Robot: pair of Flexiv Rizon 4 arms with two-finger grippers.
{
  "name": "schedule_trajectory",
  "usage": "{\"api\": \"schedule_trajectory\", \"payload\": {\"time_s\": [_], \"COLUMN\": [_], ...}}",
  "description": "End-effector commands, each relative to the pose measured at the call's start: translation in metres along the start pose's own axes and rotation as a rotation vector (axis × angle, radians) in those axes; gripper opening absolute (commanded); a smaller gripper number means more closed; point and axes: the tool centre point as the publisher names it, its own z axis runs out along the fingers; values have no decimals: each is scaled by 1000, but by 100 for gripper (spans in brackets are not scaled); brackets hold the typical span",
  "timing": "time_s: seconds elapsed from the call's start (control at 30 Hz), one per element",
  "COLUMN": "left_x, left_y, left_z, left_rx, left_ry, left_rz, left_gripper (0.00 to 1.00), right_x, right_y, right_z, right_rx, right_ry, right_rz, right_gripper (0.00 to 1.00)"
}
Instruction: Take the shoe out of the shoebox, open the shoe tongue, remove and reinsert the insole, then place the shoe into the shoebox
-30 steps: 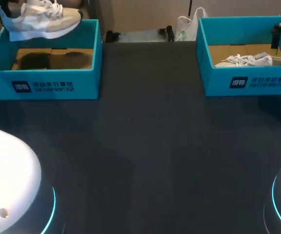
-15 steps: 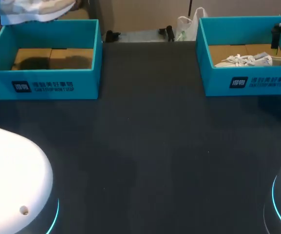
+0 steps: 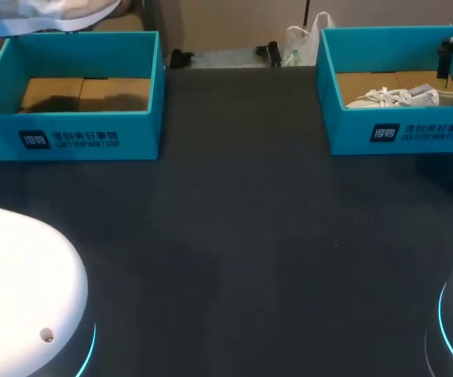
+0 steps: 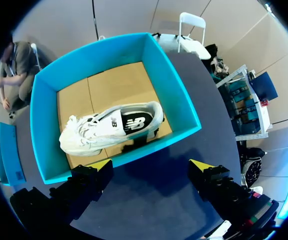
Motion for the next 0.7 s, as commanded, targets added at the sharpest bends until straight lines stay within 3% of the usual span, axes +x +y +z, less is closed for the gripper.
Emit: {"api": "schedule_trajectory", "payload": {"time_s": [0.03,0.23,0.7], "left_x": [0,-10,-39], "left_y": [-1,-12,-79], "left_z": [-2,-7,-28], "left_rx": [-3,-3,-32], "left_ry": [-1,0,22], "left_rz": [0,-15,-65], "left_gripper": [0,0,0], "right_x": [0,0,0], "right_y": [0,0,0], "right_z": [0,0,0], "right_rx": [-1,-1,-1], "right_ry": [2,2,2], "right_rz": [0,0,0], "right_gripper": [100,100,100]}}
